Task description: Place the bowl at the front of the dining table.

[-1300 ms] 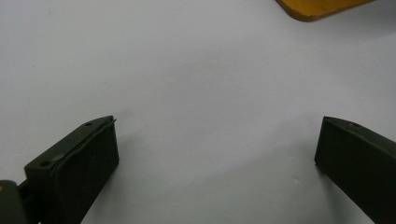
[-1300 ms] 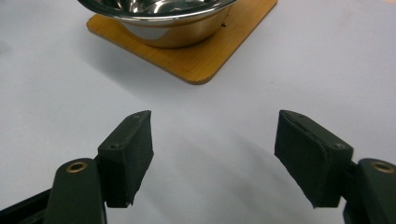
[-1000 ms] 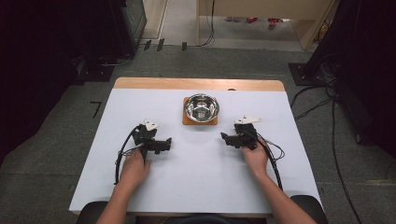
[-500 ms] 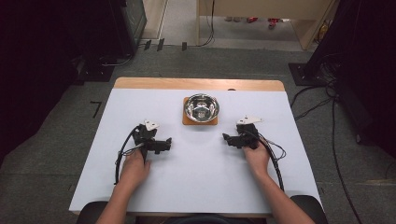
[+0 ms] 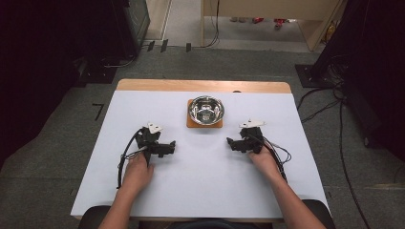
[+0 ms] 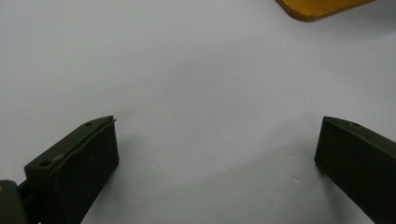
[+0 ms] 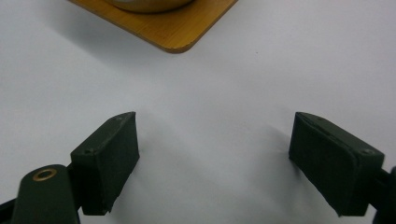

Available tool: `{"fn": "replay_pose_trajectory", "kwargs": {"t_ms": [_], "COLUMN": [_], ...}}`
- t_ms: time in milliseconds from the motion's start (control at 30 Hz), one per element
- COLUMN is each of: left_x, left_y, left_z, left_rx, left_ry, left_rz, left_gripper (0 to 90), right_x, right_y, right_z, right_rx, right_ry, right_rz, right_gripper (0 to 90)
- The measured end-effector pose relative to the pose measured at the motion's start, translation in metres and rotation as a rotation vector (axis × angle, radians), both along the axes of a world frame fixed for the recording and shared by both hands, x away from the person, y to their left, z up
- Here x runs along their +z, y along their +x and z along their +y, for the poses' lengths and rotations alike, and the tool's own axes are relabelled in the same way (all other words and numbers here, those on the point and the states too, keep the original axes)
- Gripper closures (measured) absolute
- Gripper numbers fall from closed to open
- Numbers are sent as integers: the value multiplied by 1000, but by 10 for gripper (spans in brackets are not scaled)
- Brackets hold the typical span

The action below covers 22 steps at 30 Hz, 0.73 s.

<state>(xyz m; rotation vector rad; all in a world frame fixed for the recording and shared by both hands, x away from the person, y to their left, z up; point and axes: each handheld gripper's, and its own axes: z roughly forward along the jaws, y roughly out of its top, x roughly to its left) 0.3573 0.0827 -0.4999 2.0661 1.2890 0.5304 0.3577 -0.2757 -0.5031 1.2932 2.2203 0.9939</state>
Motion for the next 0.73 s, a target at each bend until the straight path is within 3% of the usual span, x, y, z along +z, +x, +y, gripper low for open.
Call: {"fn": "replay_pose_trajectory", "kwargs": {"t_ms": [733], "left_x": [0], "left_y": [0], "left_z": [0], "left_rx": [5], "left_ry": [1], "left_rz": [-1], "left_gripper": [0], "right_x": [0], "right_y": [0], "right_z": [0], "right_rx": [-7], "right_ry": [-2], "right_rz": [2], "right_gripper": [151]}}
